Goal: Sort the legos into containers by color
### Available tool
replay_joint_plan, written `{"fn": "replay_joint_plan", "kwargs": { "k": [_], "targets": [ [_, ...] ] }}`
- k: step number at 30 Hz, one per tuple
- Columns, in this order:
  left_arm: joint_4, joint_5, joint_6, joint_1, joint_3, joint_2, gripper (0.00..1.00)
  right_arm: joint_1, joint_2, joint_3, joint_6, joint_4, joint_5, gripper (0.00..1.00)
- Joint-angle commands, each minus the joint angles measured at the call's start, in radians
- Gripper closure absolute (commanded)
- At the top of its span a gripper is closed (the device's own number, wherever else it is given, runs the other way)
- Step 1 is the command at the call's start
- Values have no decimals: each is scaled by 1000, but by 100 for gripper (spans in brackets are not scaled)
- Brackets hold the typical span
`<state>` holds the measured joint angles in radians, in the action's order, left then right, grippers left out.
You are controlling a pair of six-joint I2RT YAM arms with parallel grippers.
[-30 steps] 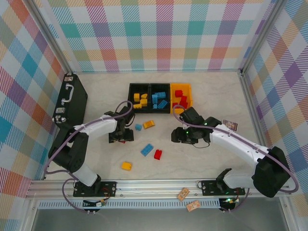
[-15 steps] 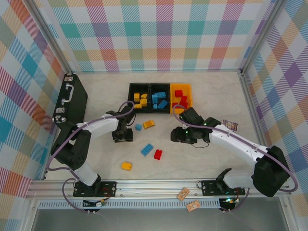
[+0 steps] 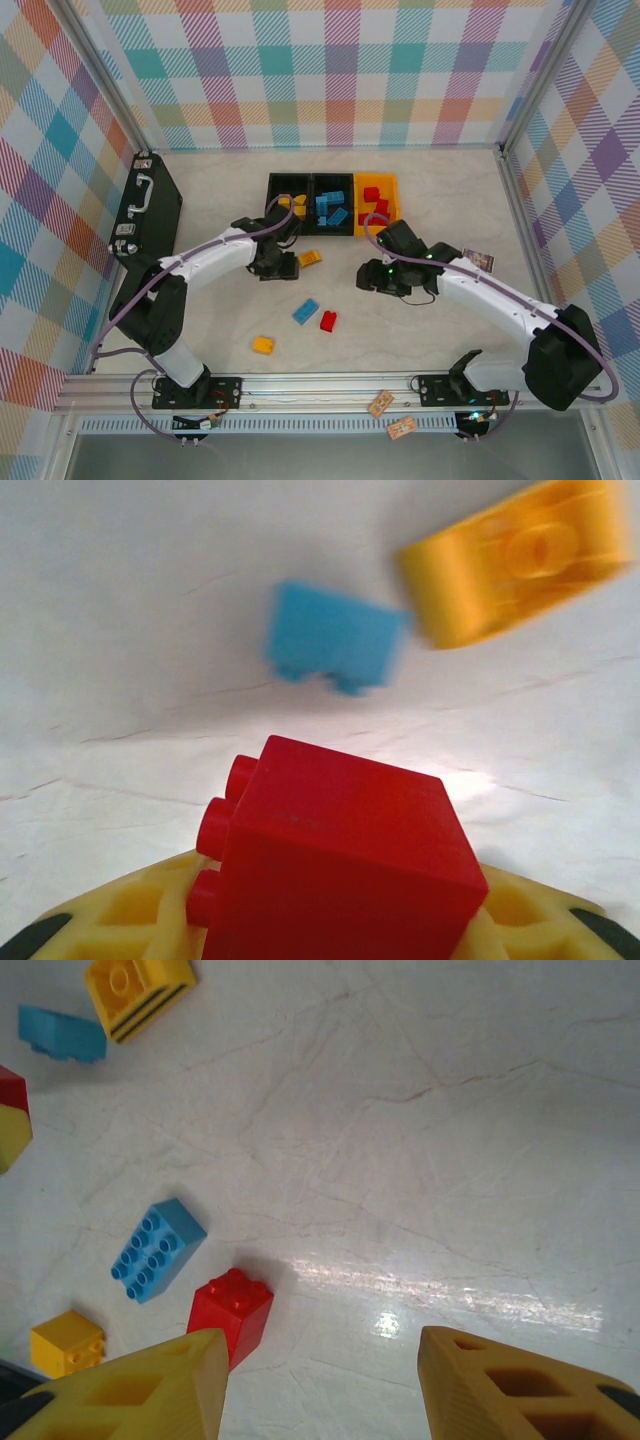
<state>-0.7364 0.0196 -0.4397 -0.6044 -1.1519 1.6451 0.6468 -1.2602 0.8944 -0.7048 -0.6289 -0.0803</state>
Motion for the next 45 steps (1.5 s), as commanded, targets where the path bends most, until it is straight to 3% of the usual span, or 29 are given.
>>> {"fn": "replay_joint_plan", "kwargs": {
  "k": [1,15,30,45],
  "targets": [
    [-33,29,-34,-40,-93,27,67,-41,52,-8,-21,-18,-7,47],
    [-68,86,-76,-144,-589,364,67,-225,220,-93,-15,-92,-40,46],
    [-329,25,-27,-141,-1365,832,65,-265,235,-148,-23,-81,-81,46],
    [-235,40,-55,-104,-1435,898,59,-279,249,-150,-19,-100,-85,46]
  ]
}}
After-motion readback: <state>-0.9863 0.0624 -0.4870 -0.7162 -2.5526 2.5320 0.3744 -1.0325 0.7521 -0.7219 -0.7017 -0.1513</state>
